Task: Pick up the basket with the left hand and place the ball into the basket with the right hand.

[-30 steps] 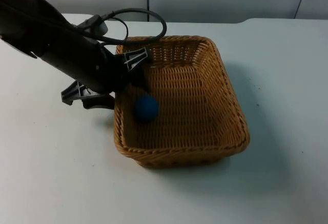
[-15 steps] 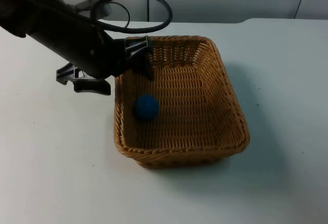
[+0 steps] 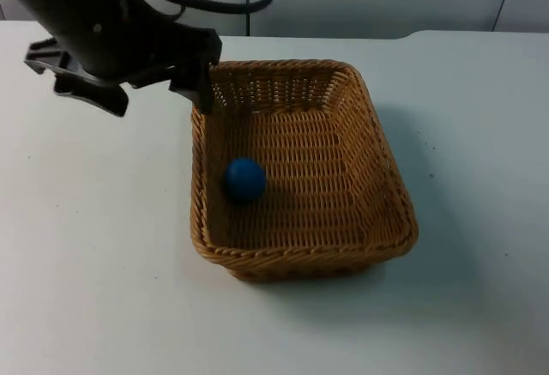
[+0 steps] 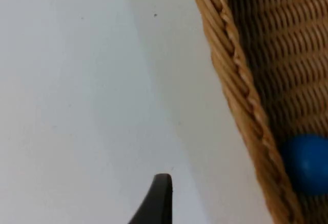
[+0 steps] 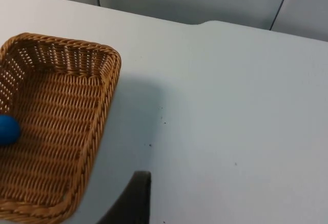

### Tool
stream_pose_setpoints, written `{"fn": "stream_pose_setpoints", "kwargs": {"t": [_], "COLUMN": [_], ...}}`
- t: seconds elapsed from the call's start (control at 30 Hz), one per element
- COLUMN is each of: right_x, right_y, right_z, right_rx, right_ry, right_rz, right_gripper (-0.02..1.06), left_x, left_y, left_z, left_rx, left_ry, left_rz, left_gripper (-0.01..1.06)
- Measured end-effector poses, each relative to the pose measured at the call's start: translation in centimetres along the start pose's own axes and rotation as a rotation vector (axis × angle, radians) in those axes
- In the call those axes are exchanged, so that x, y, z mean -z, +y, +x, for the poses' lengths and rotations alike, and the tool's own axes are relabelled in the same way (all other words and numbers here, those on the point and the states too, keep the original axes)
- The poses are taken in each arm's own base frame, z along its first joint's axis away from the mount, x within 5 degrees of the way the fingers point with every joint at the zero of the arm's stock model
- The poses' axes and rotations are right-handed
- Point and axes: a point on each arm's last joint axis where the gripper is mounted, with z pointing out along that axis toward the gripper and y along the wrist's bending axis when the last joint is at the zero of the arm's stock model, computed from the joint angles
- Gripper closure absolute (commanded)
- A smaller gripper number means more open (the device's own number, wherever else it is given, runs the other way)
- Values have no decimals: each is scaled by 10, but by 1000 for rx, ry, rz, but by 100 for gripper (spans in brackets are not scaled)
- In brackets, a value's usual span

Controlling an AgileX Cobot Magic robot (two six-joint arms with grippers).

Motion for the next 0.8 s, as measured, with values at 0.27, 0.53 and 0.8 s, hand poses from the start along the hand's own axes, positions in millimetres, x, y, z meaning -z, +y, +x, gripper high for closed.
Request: {"fn": "stream_pose_setpoints", "kwargs": {"t": [0.27, 0.53, 0.8], "right_x": [0, 0, 0], "right_y": [1, 1, 1], "right_z": [0, 0, 0], "right_rx": [-11, -12, -14], "right_ry": [0, 0, 2], "right_rz": [-10, -12, -12], "right_gripper": [0, 0, 0], "left_x": [80, 169, 258], "left_y": [4, -3, 2], "left_z": [0, 6, 35], "left_rx": [-124, -159, -151], "left_ry": [-51, -257, -471], "left_rz": [-157, -178, -282], "left_gripper": [21, 21, 21]}}
